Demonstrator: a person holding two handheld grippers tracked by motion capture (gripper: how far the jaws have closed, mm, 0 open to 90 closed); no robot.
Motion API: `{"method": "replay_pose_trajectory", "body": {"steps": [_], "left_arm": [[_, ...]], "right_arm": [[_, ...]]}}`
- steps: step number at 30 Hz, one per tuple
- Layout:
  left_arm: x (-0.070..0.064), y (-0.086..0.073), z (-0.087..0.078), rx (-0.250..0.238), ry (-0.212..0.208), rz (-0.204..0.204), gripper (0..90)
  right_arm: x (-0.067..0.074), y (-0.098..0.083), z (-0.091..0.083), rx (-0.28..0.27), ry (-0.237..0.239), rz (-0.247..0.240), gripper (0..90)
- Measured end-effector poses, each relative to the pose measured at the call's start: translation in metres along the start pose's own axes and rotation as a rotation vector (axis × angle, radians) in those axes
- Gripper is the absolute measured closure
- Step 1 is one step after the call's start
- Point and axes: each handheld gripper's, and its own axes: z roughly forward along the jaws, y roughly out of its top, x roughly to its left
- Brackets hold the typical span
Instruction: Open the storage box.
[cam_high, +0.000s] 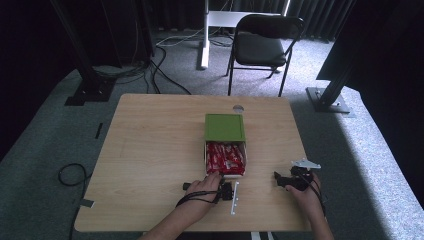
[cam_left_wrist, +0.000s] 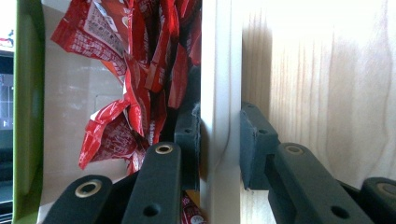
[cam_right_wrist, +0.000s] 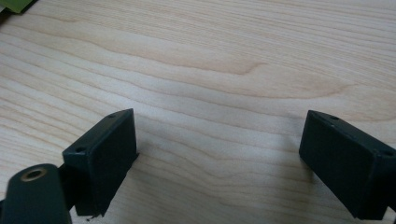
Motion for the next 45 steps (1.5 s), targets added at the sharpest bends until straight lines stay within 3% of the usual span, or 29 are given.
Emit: {"method": "replay_pose_trajectory", "body": {"steps": [16,35,40,44,45], "left_arm": [[-0.013,0.003,-0.015,0.003,-0.024,0.036,72.9],[-0.019,0.003,-0.033,0.005,-0.062,0.045,72.2],[-0.018,0.002,-0.036,-0.003,-0.083,0.032,70.7],[-0.015,0.001,-0.038,-0.02,-0.113,0.018,62.2],[-0.014,0.0,-0.039,-0.036,-0.131,-0.013,62.2]], "right_arm": [[0.0,0.0,0.0,0.0,0.0,-0.001,10.6],[0.0,0.0,0.0,-0.001,0.0,-0.001,10.7],[0.0,0.0,0.0,0.0,0.0,0.0,10.7],[0.0,0.0,0.0,-0.001,0.0,-0.001,10.7],[0.0,0.0,0.0,-0.001,0.0,-0.002,10.6]]}}
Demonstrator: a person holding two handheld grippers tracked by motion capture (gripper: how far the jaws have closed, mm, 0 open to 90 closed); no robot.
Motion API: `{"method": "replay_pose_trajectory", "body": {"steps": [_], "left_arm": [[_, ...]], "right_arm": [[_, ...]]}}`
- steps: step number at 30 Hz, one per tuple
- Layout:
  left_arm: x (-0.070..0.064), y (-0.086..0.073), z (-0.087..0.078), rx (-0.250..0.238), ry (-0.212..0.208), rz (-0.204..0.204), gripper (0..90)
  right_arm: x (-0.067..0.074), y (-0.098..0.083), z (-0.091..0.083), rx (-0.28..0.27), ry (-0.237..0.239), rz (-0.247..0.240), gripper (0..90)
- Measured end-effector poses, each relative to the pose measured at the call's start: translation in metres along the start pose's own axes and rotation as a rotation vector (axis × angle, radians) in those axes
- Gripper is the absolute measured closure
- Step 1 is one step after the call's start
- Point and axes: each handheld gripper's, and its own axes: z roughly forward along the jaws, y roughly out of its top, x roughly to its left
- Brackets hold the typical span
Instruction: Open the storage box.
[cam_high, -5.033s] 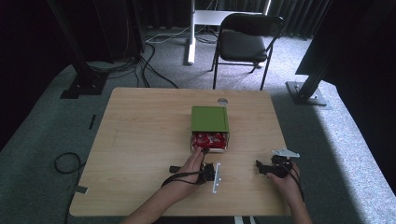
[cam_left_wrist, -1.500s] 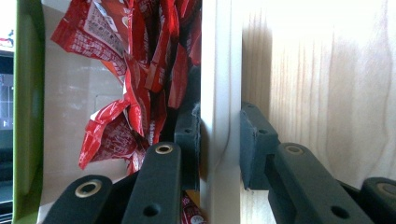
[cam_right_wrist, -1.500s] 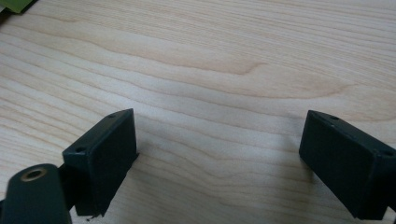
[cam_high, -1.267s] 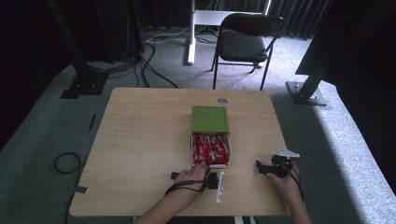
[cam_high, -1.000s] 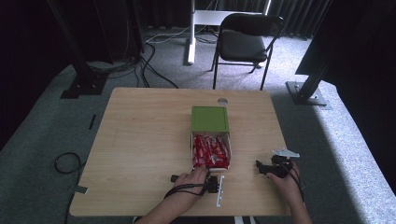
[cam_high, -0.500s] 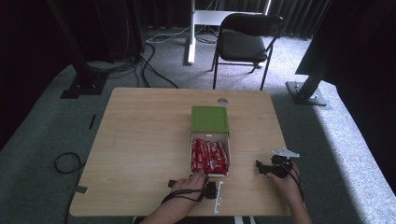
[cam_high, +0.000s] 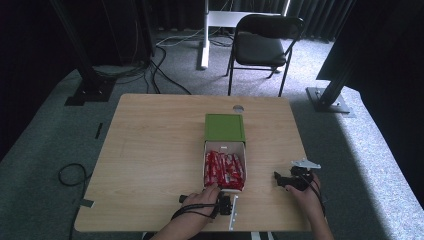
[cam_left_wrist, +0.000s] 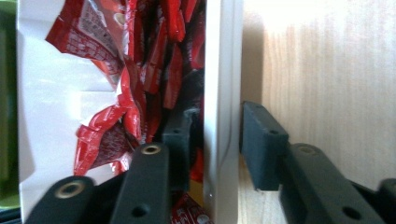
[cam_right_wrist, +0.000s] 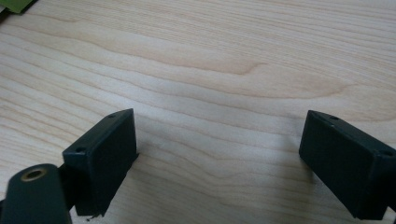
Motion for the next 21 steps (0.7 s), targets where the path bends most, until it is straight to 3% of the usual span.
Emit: {"method": "replay_pose_trajectory", "body": {"steps": [7,8,10,12,16,21], "left_arm": [[0.008,-0.006,-0.011,-0.05,-0.042,-0.064,60.8],[0.009,-0.007,-0.013,-0.063,-0.059,-0.086,60.8],[0.011,-0.009,-0.018,-0.076,-0.085,-0.093,60.7],[0.014,-0.01,-0.023,-0.107,-0.111,-0.127,60.8],[0.022,-0.012,-0.033,-0.149,-0.14,-0.149,60.7],[0.033,-0.017,-0.043,-0.217,-0.164,-0.221,60.7]], "right_arm": [[0.0,0.0,0.0,0.0,0.0,0.001,10.6],[0.0,0.0,0.0,0.0,0.0,0.0,10.7],[0.0,0.0,0.0,0.0,0.0,0.0,10.7],[0.0,0.0,0.0,0.0,0.0,0.0,10.7],[0.0,0.0,0.0,0.0,0.0,0.0,10.6],[0.0,0.0,0.0,0.0,0.0,0.0,10.6]]}}
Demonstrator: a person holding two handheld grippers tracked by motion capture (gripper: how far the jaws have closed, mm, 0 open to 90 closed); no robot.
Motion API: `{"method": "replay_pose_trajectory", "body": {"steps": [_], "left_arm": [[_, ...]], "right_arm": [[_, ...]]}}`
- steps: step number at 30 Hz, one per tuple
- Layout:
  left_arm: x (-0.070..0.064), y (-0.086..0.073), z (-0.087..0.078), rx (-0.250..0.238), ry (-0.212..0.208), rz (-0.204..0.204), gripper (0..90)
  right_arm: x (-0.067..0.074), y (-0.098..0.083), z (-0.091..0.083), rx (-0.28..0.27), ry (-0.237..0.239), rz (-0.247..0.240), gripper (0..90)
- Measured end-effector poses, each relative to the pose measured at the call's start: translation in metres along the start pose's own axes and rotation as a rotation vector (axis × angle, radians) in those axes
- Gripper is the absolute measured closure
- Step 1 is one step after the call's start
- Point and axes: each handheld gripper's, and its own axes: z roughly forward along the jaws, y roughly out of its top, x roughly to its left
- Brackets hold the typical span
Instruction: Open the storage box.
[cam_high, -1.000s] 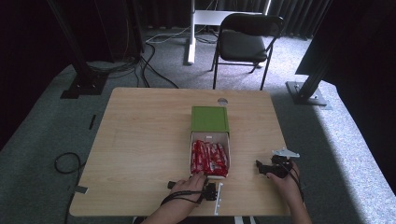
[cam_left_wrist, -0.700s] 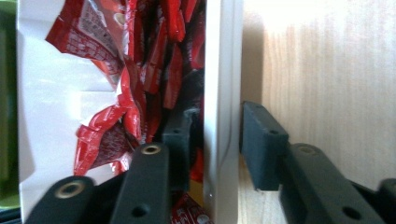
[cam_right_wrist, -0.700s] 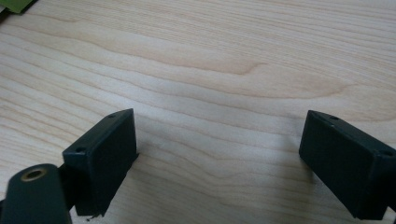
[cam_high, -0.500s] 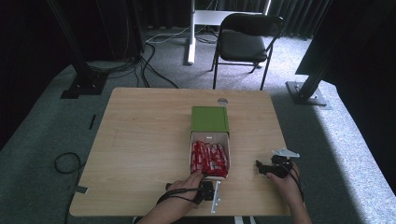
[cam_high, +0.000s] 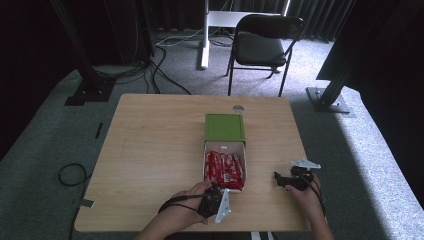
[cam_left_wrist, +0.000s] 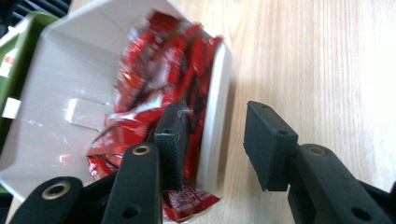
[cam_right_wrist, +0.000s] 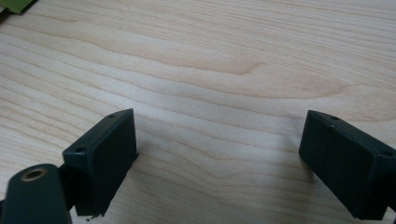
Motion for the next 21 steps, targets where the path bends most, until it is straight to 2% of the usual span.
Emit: {"method": "replay_pose_trajectory", "body": {"steps": [4,7,8,9,10,13,14,15,16,17,20,21], "left_arm": [[0.01,-0.002,-0.009,-0.048,0.007,-0.051,60.7],[0.02,-0.004,-0.017,-0.084,0.028,-0.09,60.7],[0.02,-0.004,-0.017,-0.084,0.028,-0.09,60.7],[0.032,-0.008,-0.025,-0.127,0.062,-0.15,60.7],[0.036,-0.009,-0.027,-0.147,0.079,-0.181,60.7],[0.046,-0.016,-0.032,-0.167,0.105,-0.237,60.7],[0.046,-0.016,-0.032,-0.167,0.105,-0.237,60.7],[0.052,-0.021,-0.034,-0.18,0.108,-0.276,60.7],[0.052,-0.021,-0.034,-0.18,0.108,-0.276,60.7],[0.057,-0.025,-0.035,-0.194,0.119,-0.318,60.7],[0.061,-0.029,-0.036,-0.201,0.139,-0.341,60.7],[0.064,-0.034,-0.037,-0.227,0.142,-0.378,60.7]], "right_arm": [[0.0,0.0,0.0,0.0,0.0,0.001,10.7],[0.0,0.0,0.0,0.0,0.0,0.002,10.6],[0.0,0.0,0.0,0.0,0.0,0.002,10.6],[0.0,0.0,0.0,0.001,0.0,0.001,10.6],[0.0,0.0,0.0,0.0,0.0,0.001,10.6],[0.0,0.0,0.0,0.0,0.0,0.001,10.7],[0.0,0.0,0.0,0.0,0.0,0.001,10.7],[0.0,0.0,0.0,0.001,0.0,0.001,10.6],[0.0,0.0,0.0,0.001,0.0,0.001,10.7],[0.0,0.0,0.0,0.0,0.0,0.001,10.6],[0.0,0.0,0.0,0.0,0.0,0.001,10.6],[0.0,0.0,0.0,0.0,0.0,0.001,10.7]]}}
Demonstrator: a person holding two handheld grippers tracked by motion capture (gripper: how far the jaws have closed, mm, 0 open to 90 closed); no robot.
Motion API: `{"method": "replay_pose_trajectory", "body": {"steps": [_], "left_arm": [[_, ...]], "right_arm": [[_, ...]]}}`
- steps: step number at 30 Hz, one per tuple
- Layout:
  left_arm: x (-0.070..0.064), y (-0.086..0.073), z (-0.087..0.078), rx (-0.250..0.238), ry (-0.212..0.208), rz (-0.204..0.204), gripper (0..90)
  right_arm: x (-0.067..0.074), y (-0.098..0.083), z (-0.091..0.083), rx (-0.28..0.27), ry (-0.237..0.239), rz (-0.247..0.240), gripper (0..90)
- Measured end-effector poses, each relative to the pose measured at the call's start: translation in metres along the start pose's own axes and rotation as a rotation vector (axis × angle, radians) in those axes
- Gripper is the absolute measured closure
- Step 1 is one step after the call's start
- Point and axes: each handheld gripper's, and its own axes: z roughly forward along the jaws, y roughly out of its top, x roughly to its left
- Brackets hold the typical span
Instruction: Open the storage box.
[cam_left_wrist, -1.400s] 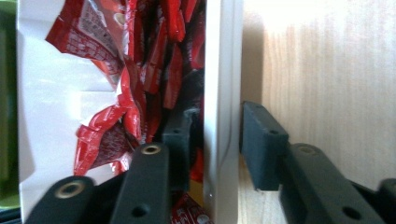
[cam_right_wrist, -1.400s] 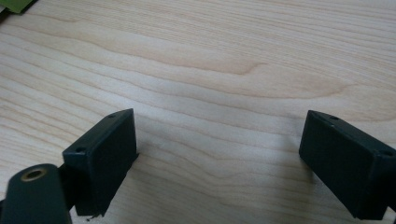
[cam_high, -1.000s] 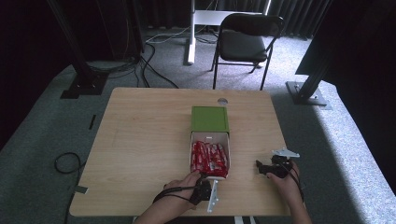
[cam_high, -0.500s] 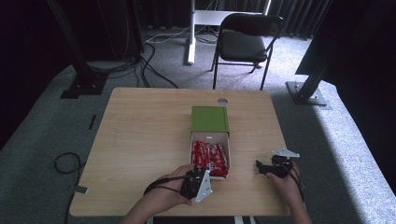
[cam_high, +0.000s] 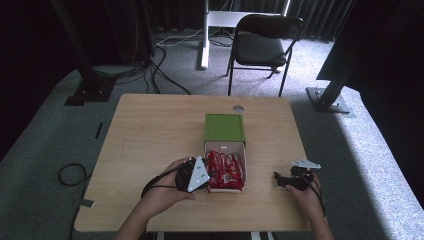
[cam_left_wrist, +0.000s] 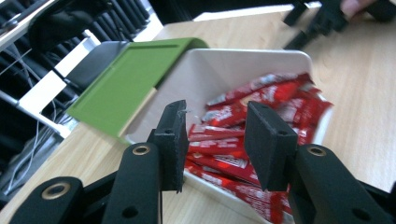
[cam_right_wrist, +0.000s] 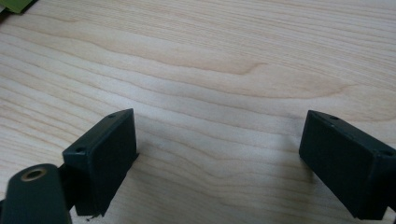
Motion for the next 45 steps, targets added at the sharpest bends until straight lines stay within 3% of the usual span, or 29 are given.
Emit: {"method": "replay_pose_trajectory", "body": {"steps": [2,6,7,16,17,20,23,25,28,35,38,39,42,43,45], "left_arm": [[0.006,-0.002,-0.001,-0.028,0.009,-0.047,56.8],[0.014,-0.007,-0.004,-0.035,0.039,-0.083,56.6],[0.019,-0.012,-0.005,-0.043,0.053,-0.114,56.5],[0.036,-0.036,-0.011,-0.025,0.094,-0.206,56.2],[0.039,-0.042,-0.012,-0.025,0.111,-0.237,56.0],[0.044,-0.052,-0.013,-0.014,0.132,-0.264,55.2],[0.047,-0.059,-0.014,-0.009,0.129,-0.288,52.3],[0.05,-0.069,-0.013,0.025,0.13,-0.296,45.8],[0.051,-0.075,-0.013,0.042,0.126,-0.313,45.0],[0.052,-0.101,-0.009,0.099,0.063,-0.424,27.9],[0.053,-0.107,-0.008,0.11,0.066,-0.444,19.9],[0.053,-0.114,-0.007,0.133,0.06,-0.464,18.5],[0.053,-0.118,-0.006,0.144,0.06,-0.47,16.2],[0.053,-0.128,-0.005,0.177,0.054,-0.489,15.4],[0.053,-0.135,-0.004,0.195,0.059,-0.498,15.3]], "right_arm": [[0.0,0.0,0.0,0.0,0.0,0.0,10.7],[0.0,0.0,0.0,0.0,0.0,-0.001,10.6],[0.0,0.0,0.0,0.0,0.0,0.0,10.6],[0.0,0.0,0.0,0.0,0.0,0.0,10.6],[0.0,0.0,0.0,0.0,0.0,0.0,10.7],[0.0,0.0,0.0,0.0,0.0,0.0,10.6],[0.0,0.0,0.0,0.001,0.0,-0.001,10.7],[0.0,0.0,0.0,0.0,0.0,0.0,10.6],[0.0,0.0,0.0,0.0,0.0,0.0,10.7],[0.0,0.0,0.0,0.001,0.0,-0.001,10.6],[0.0,0.0,0.0,0.001,0.0,0.0,10.6],[0.0,0.0,0.0,0.001,0.0,-0.001,10.6],[0.0,0.0,0.0,0.001,0.0,0.0,10.7],[0.0,0.0,0.0,0.0,0.0,-0.002,10.6],[0.0,0.0,0.0,0.001,0.0,0.0,10.6]]}}
